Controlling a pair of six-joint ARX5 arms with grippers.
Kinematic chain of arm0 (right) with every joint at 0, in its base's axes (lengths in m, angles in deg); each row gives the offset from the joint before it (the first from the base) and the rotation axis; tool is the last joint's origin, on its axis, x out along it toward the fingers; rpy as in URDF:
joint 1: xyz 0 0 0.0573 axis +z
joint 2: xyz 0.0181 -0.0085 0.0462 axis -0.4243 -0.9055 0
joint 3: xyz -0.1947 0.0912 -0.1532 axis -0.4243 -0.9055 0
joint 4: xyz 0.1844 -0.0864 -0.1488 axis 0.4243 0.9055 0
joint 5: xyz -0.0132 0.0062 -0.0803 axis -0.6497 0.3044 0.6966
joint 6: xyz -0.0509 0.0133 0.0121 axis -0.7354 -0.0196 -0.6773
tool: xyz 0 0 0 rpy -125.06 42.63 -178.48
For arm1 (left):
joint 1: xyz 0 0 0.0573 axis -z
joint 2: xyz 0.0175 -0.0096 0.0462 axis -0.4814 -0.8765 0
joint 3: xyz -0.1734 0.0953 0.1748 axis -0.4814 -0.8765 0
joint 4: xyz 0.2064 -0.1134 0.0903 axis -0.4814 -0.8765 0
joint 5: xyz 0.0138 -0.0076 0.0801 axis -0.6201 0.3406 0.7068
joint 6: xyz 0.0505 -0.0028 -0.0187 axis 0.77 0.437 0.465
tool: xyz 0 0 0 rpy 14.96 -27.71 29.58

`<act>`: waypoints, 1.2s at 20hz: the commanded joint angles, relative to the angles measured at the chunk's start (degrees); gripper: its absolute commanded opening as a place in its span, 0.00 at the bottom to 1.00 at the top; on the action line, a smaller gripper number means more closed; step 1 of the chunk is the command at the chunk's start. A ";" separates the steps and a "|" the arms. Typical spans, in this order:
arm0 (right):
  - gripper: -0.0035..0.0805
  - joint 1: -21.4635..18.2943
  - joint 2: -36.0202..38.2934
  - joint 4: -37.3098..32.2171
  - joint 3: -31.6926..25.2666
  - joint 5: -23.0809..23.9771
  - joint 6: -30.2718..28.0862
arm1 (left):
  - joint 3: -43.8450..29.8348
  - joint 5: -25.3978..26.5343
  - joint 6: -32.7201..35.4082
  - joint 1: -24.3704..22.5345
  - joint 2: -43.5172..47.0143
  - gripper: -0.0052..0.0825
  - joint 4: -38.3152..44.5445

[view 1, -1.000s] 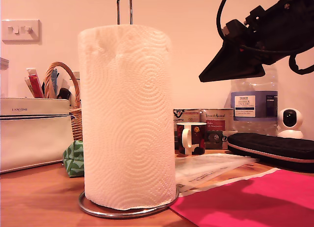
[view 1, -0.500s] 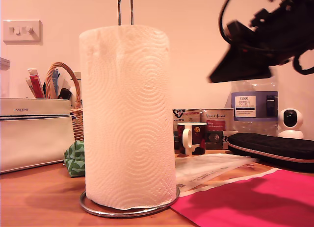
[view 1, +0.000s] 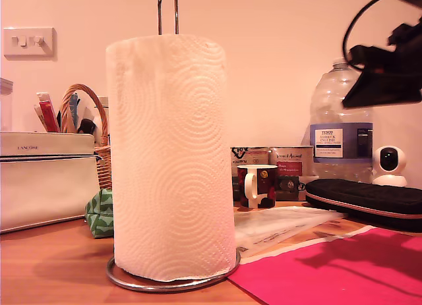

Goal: Insert the paper towel roll into the metallic stand.

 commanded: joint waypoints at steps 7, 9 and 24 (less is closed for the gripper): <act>0.03 -0.26 5.40 1.88 -2.25 0.39 -0.90 | -23.67 4.07 -7.61 -1.55 13.88 0.04 20.92; 0.03 0.17 8.00 2.62 -3.91 0.37 -0.57 | -29.44 4.09 -8.24 -1.55 17.84 0.04 25.09; 0.03 9.44 33.22 18.86 -11.82 5.66 0.55 | -48.39 4.94 -15.43 -1.01 46.12 0.04 19.10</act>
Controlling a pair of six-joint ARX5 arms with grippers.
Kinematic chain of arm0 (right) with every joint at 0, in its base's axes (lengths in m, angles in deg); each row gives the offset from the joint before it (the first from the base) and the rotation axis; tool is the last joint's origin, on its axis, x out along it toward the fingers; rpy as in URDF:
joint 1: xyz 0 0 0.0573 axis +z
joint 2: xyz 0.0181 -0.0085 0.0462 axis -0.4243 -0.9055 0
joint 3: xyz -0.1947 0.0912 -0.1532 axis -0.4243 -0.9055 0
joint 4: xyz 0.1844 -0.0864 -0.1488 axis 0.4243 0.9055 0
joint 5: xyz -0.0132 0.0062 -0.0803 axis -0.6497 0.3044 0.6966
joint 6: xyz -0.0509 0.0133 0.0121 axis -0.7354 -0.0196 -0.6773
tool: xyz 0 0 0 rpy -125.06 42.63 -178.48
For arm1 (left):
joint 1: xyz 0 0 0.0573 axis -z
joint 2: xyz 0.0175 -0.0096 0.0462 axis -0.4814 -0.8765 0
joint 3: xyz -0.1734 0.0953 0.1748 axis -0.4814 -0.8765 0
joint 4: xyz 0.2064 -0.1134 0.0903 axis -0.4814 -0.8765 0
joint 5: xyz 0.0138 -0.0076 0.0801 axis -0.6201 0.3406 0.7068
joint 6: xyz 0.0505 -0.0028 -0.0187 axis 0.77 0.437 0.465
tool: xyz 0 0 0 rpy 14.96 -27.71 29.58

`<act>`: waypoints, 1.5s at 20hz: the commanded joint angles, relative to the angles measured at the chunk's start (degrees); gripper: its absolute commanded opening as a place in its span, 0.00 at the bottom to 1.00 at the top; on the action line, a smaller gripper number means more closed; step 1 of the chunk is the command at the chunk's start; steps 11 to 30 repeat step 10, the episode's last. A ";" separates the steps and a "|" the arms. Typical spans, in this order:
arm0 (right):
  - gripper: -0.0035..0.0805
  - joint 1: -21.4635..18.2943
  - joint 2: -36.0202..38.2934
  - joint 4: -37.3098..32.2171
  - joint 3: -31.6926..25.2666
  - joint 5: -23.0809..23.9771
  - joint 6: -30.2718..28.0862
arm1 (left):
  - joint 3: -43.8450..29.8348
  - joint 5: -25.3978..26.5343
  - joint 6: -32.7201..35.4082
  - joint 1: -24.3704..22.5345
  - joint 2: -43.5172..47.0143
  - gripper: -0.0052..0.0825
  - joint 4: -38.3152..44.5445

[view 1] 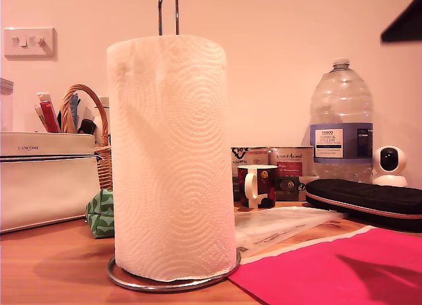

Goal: Insert the paper towel roll into the metallic stand.

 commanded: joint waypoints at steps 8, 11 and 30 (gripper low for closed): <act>0.03 0.31 -0.28 12.28 -0.81 0.28 0.20 | -1.07 0.00 -0.33 0.26 -0.87 0.04 -10.25; 0.03 0.31 -0.28 15.10 -0.81 0.28 0.17 | -1.07 0.00 -0.33 0.26 -0.90 0.04 -12.35; 0.03 0.31 -0.28 15.10 -0.81 0.28 0.17 | -1.07 0.00 -0.33 0.26 -0.90 0.04 -12.35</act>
